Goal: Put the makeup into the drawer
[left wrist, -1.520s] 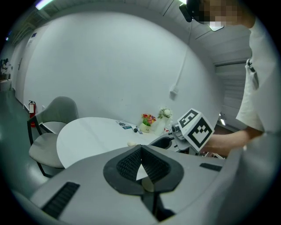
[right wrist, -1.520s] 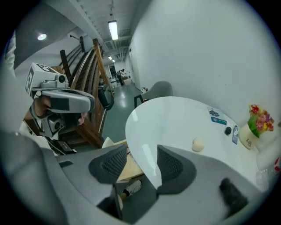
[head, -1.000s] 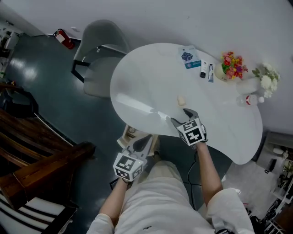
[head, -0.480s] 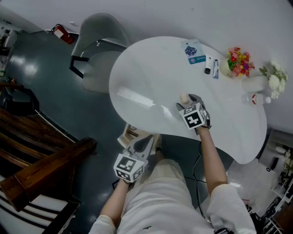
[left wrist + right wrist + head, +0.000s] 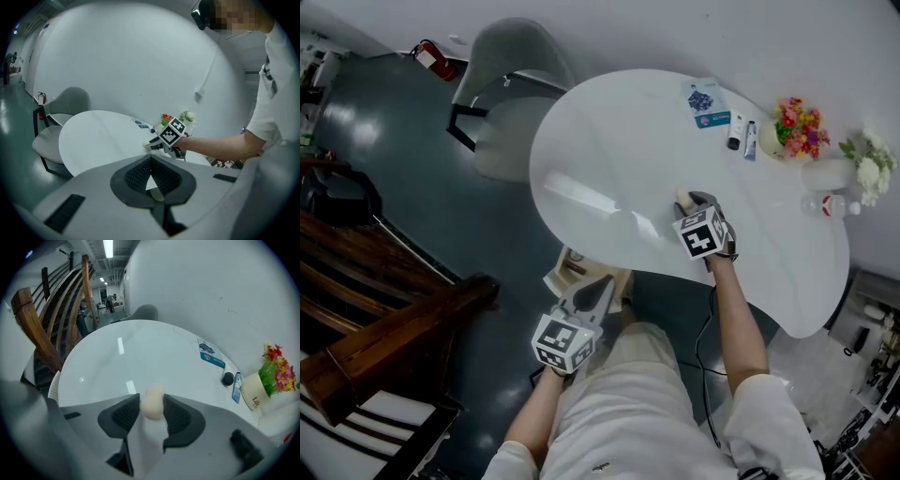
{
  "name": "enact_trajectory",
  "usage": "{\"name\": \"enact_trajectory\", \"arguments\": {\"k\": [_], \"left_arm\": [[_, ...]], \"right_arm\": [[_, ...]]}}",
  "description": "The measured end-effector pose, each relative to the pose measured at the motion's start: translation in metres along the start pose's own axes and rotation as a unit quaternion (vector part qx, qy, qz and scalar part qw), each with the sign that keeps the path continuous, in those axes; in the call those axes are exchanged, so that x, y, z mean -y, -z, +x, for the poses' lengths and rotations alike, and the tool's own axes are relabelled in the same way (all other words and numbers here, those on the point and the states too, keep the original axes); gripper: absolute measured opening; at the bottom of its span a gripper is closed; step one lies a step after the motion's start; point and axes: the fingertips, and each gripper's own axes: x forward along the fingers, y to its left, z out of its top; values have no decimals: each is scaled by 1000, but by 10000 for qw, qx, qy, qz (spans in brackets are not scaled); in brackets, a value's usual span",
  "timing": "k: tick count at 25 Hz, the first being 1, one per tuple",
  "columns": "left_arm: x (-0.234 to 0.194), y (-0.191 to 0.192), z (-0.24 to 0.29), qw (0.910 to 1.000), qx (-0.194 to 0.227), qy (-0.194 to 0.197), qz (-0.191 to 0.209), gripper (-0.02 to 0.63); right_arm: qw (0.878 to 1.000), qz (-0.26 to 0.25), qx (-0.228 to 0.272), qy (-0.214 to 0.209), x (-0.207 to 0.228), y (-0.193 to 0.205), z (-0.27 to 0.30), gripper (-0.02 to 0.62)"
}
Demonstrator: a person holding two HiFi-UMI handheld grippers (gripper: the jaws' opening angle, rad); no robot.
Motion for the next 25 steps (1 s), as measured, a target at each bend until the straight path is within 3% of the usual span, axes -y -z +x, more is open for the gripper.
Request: {"name": "enact_trajectory", "arguments": {"k": [14, 25], "left_arm": [[1, 13, -25, 9998, 108, -129, -55, 8], [3, 7, -58, 9989, 402, -222, -16, 8]], "right_arm": [[9995, -152, 227, 174, -7, -4, -24, 121], [9971, -362, 622, -245, -65, -19, -76, 109]]}}
